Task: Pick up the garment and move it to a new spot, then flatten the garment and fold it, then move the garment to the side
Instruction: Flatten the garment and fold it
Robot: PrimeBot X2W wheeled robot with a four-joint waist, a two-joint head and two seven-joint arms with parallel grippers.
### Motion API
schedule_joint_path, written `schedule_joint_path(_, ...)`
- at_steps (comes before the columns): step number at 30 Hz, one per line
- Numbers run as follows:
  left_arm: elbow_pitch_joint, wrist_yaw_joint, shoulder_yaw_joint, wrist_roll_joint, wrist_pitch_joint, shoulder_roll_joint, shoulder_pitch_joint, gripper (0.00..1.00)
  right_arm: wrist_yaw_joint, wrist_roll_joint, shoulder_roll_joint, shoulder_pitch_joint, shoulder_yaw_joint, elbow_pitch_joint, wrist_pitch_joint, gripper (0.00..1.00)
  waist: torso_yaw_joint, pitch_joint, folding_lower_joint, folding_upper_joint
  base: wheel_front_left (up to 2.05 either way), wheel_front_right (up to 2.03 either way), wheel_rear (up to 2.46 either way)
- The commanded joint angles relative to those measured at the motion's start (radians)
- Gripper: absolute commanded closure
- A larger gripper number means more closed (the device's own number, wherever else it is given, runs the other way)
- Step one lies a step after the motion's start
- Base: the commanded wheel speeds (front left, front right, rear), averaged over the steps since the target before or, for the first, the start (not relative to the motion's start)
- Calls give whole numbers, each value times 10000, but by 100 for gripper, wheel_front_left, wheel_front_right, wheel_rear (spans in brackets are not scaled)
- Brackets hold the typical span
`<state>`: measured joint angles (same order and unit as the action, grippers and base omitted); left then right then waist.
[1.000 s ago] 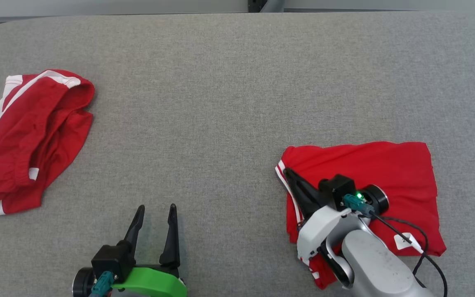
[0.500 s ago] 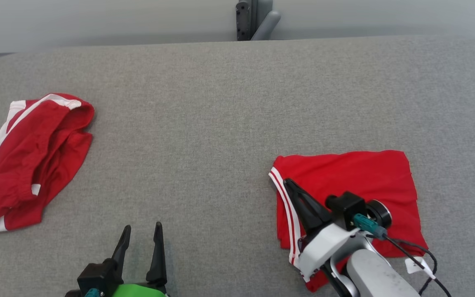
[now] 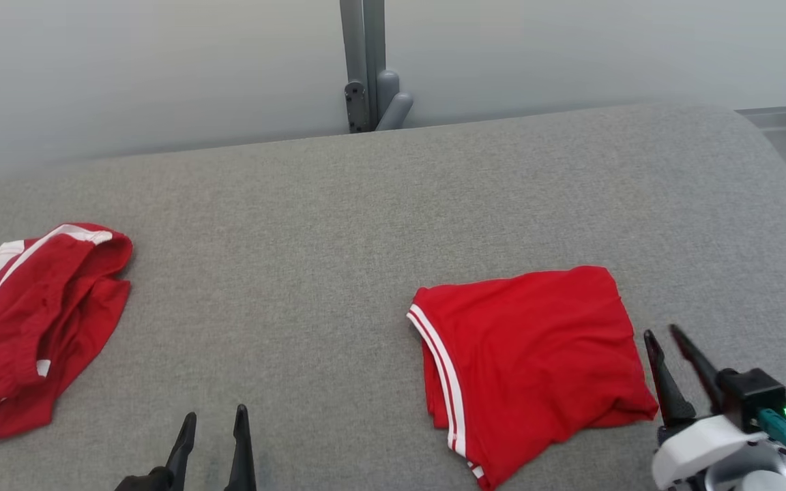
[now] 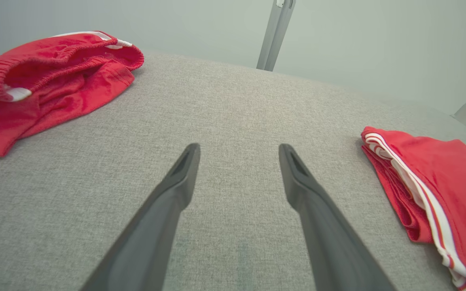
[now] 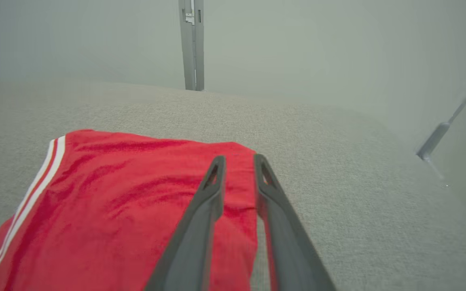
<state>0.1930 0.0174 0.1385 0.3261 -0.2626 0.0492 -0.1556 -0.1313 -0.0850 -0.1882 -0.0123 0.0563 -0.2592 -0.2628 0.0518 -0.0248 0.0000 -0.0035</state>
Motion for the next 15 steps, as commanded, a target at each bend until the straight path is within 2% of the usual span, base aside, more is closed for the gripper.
schedule_joint_path(1,-78,26,-47,22,-29,25,-137,0,10,103,-35,193,-220,82,-27,0,254,259,0,35,0,0,0)
schedule_joint_path(8,-188,170,-290,-313,-29,27,-363,0,10,336,100,1012,-1927,136,-27,0,343,471,0,35,0,0,0)
schedule_joint_path(15,-308,212,-441,-329,-28,27,-517,0,9,455,404,1558,-2752,37,-27,0,262,592,0,35,0,0,0)
